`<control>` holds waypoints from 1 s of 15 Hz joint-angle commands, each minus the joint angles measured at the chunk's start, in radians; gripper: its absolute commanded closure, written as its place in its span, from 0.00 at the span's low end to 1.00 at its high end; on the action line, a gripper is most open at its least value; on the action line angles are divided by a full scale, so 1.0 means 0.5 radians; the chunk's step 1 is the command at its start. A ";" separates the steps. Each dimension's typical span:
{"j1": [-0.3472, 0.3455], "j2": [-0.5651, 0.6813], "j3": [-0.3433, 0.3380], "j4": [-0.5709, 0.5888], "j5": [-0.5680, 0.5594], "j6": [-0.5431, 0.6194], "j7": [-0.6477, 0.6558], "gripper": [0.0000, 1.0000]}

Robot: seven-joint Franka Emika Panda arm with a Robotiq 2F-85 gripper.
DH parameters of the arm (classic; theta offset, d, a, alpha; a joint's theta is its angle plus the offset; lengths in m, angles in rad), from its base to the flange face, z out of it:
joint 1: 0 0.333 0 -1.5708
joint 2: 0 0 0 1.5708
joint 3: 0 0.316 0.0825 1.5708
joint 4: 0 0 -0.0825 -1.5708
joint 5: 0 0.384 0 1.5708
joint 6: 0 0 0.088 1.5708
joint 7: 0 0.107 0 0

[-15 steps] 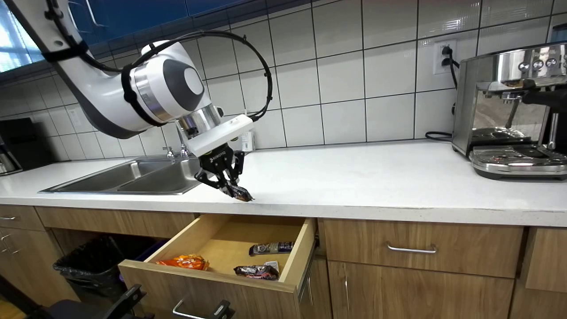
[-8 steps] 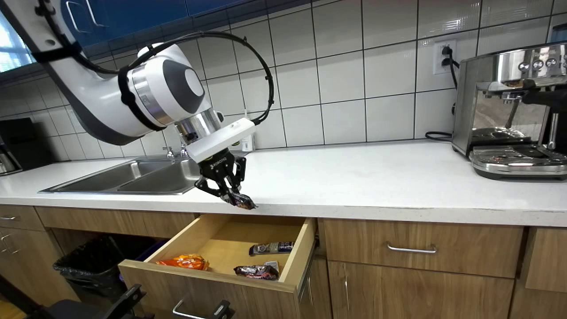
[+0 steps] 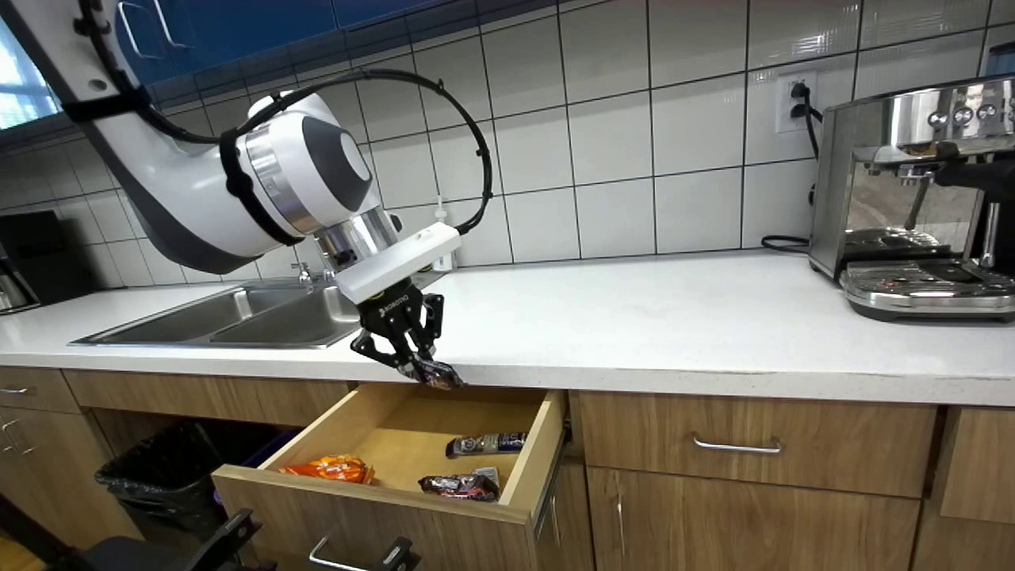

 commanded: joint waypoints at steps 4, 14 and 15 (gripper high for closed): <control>0.002 0.149 -0.026 0.092 -0.148 -0.050 0.165 0.96; 0.037 0.458 -0.051 0.271 -0.105 -0.075 0.192 0.96; 0.042 0.484 -0.051 0.287 -0.102 -0.081 0.195 0.96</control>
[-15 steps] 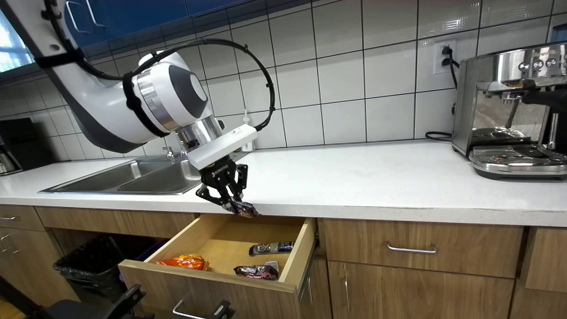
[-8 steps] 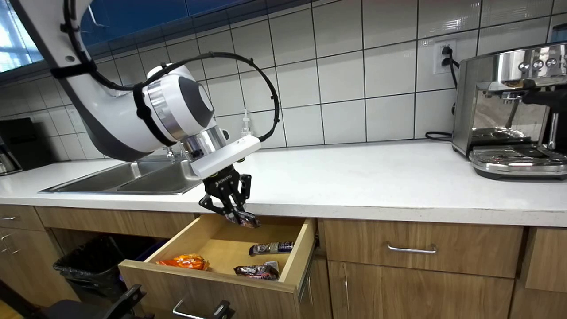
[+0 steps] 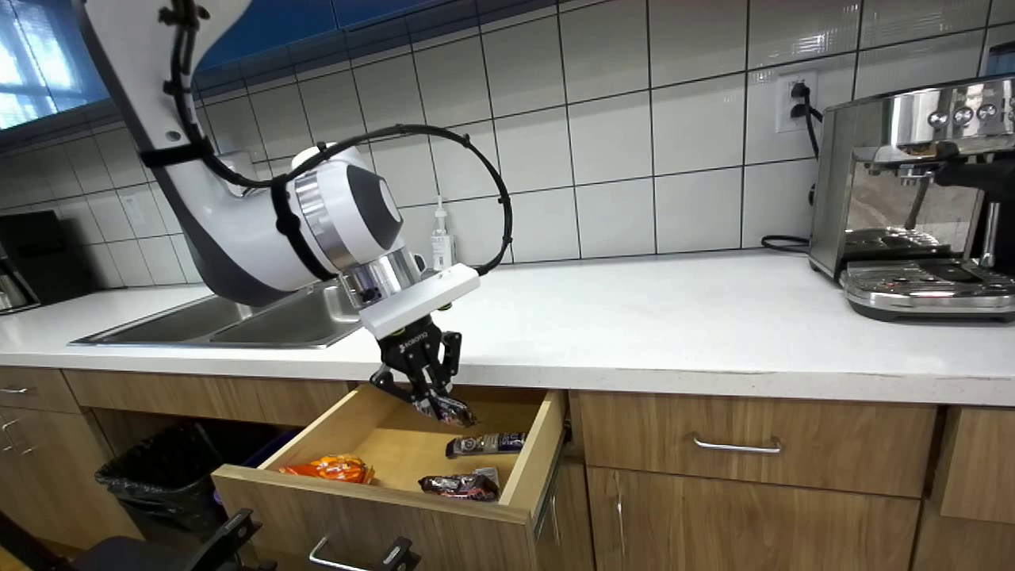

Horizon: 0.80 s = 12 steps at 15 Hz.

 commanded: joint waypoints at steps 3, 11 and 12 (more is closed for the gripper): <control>0.053 0.145 -0.014 0.136 -0.023 -0.087 0.081 0.96; 0.075 0.186 -0.017 0.171 -0.021 -0.112 0.071 0.54; 0.074 0.181 -0.014 0.168 -0.015 -0.113 0.065 0.48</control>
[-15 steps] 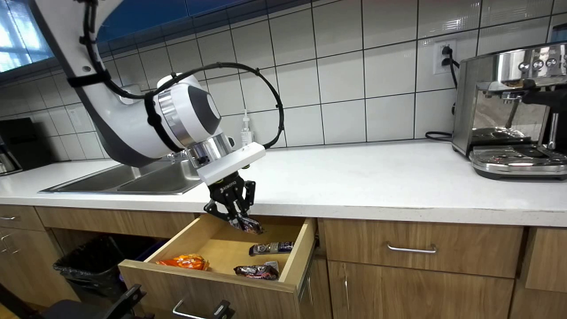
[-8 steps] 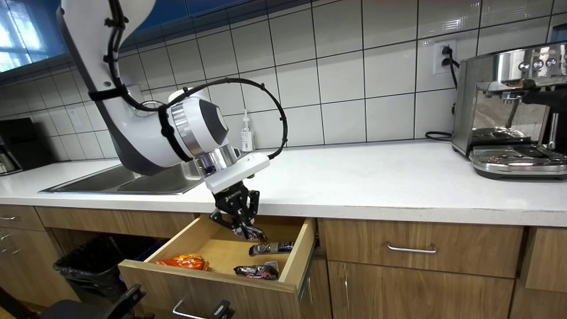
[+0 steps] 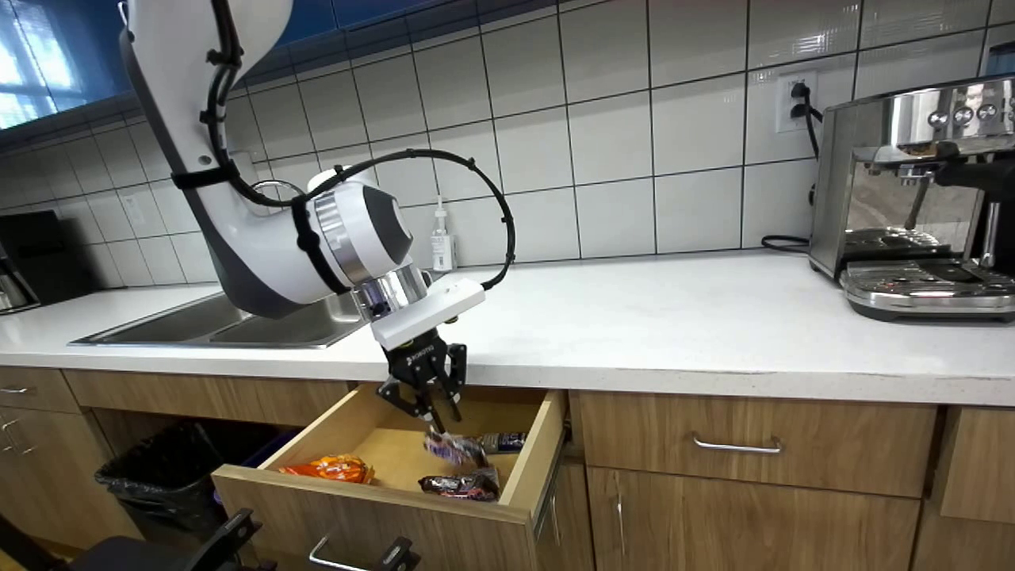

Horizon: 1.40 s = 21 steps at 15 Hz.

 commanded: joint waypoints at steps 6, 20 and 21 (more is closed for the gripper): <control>0.036 -0.056 -0.007 0.000 -0.006 -0.075 0.045 0.03; 0.010 -0.274 0.084 -0.061 0.038 -0.472 0.452 0.00; 0.008 -0.285 0.094 -0.065 0.050 -0.506 0.473 0.00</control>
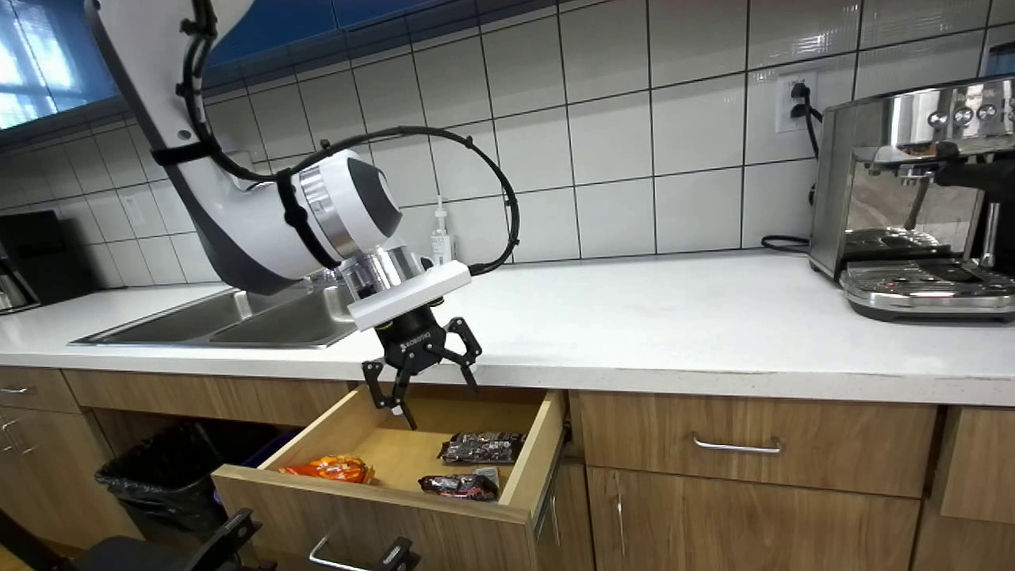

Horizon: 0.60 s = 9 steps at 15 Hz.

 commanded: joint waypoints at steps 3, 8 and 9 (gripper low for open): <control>-0.003 -0.140 0.084 -0.068 0.101 -0.257 0.141 0.00; -0.001 -0.158 0.140 -0.082 0.304 -0.400 0.125 0.00; 0.005 -0.161 0.147 -0.082 0.339 -0.422 0.139 0.00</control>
